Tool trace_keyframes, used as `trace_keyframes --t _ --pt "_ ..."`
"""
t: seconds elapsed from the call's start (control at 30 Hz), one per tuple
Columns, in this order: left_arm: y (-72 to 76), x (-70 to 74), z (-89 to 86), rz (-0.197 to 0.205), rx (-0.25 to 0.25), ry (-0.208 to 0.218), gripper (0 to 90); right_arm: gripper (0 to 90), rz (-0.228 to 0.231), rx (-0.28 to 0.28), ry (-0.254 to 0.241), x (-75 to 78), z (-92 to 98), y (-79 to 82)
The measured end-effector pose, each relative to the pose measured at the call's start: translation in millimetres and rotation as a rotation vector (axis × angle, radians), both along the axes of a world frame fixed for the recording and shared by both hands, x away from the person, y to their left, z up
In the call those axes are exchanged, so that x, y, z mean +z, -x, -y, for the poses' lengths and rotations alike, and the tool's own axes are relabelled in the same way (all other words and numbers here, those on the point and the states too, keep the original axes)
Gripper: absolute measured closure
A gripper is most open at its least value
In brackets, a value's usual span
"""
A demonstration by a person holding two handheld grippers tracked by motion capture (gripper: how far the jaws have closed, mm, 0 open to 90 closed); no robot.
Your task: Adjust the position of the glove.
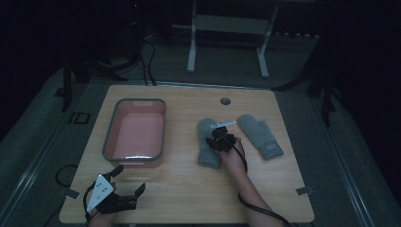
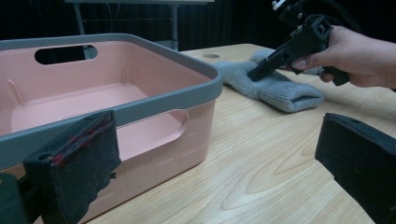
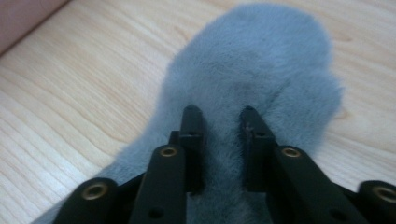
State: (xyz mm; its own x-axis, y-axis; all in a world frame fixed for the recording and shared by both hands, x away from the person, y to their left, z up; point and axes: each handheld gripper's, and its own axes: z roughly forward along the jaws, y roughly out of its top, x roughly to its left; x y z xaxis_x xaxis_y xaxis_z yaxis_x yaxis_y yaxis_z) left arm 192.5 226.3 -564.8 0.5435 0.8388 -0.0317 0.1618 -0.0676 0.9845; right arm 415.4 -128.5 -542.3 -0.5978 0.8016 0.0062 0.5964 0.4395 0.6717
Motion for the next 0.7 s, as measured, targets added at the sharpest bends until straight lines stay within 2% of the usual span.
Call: trace_keyframes --t 0.07,0.13,0.17,0.3,0.4,0.47,0.5,0.57,0.7 --pt "-0.1 -0.1 0.2 -0.002 -0.003 0.004 0.3 59.1 -0.001 0.018 0.016 -4.0 -1.8 0.3" --pt "-0.1 -0.1 0.2 -0.002 -0.003 0.004 0.3 59.1 -0.002 0.019 0.02 -5.2 -2.4 0.2" --pt "-0.2 -0.3 0.4 -0.003 -0.006 0.002 0.3 51.3 -0.006 0.021 0.011 -6.6 -1.8 -0.5" --pt "0.1 0.1 0.2 0.001 -0.005 0.0 0.3 47.3 -0.013 0.032 -0.003 -1.5 0.8 -0.5" --pt "0.4 0.1 0.3 0.003 -0.004 0.001 0.3 50.6 -0.002 0.039 -0.039 16.1 13.3 1.9" --pt "0.8 0.2 0.5 0.005 -0.005 -0.002 0.3 50.2 0.026 0.035 -0.063 27.0 24.4 3.0" --pt "0.8 0.2 0.5 0.005 -0.005 -0.002 0.3 50.2 0.026 0.035 -0.063 27.0 24.4 3.0" --pt "1.0 0.2 0.7 0.006 -0.006 -0.004 0.3 51.0 0.075 0.03 -0.068 41.6 44.5 3.7" --pt "1.1 0.2 0.9 0.008 -0.007 -0.004 0.3 51.1 0.115 -0.003 -0.067 54.2 80.0 0.8"
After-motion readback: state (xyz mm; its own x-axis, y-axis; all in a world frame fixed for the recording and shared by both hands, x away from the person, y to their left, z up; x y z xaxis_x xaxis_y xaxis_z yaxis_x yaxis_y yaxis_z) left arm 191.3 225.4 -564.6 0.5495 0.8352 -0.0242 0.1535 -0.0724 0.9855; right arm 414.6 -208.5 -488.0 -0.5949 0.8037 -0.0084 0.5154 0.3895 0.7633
